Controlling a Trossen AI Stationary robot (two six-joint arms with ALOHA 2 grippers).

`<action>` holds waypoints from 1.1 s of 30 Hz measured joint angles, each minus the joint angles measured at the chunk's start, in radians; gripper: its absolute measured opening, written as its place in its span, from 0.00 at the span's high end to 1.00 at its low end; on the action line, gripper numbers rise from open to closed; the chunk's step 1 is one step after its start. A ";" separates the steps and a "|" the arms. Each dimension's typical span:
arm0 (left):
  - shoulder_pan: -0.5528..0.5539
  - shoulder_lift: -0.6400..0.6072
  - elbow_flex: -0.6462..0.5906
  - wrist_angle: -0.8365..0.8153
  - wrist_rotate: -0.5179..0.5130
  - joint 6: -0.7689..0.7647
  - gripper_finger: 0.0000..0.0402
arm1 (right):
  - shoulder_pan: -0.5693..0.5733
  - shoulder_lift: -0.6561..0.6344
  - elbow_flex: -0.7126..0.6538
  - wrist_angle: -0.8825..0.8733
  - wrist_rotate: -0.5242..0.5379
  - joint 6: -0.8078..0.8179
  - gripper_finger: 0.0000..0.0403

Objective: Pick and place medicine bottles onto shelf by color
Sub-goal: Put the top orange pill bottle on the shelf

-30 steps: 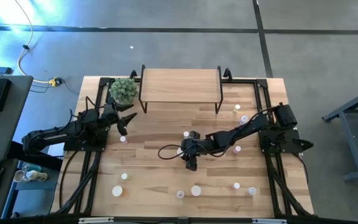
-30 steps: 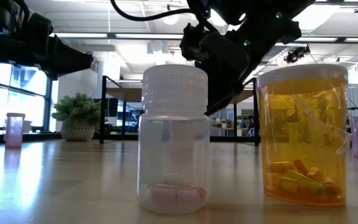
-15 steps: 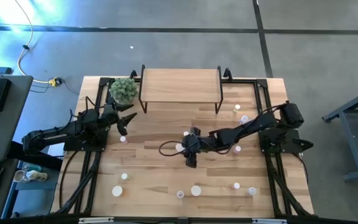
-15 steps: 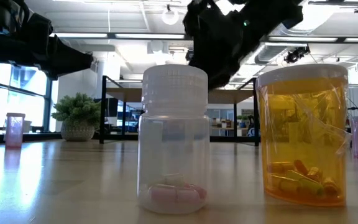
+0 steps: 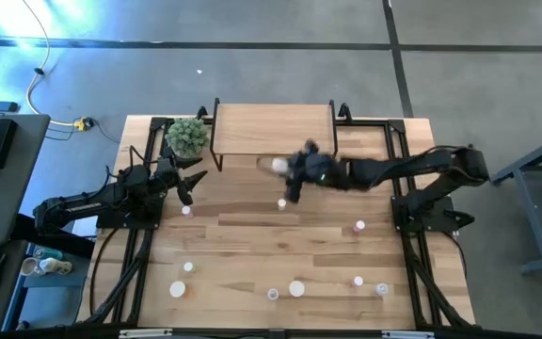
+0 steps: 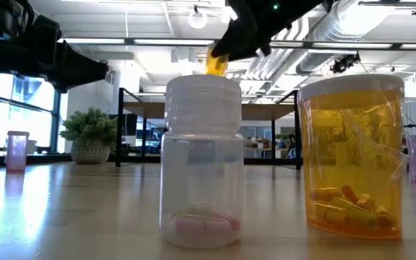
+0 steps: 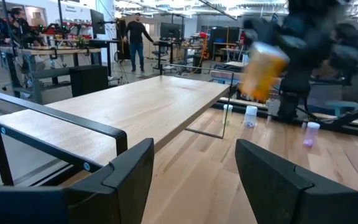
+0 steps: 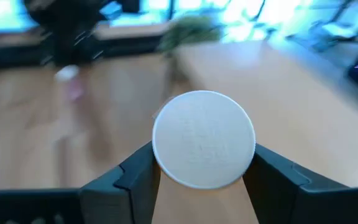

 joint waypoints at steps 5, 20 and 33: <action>0.000 0.000 0.000 0.000 0.000 0.000 0.46 | -0.152 -0.112 0.000 -0.011 0.001 -0.043 0.52; 0.000 0.000 0.000 0.000 0.036 -0.011 0.46 | -0.521 -0.192 0.000 -0.198 -0.095 0.117 0.52; 0.000 0.000 0.000 0.000 0.035 -0.018 0.46 | -0.552 -0.086 0.000 -0.226 -0.180 0.117 0.52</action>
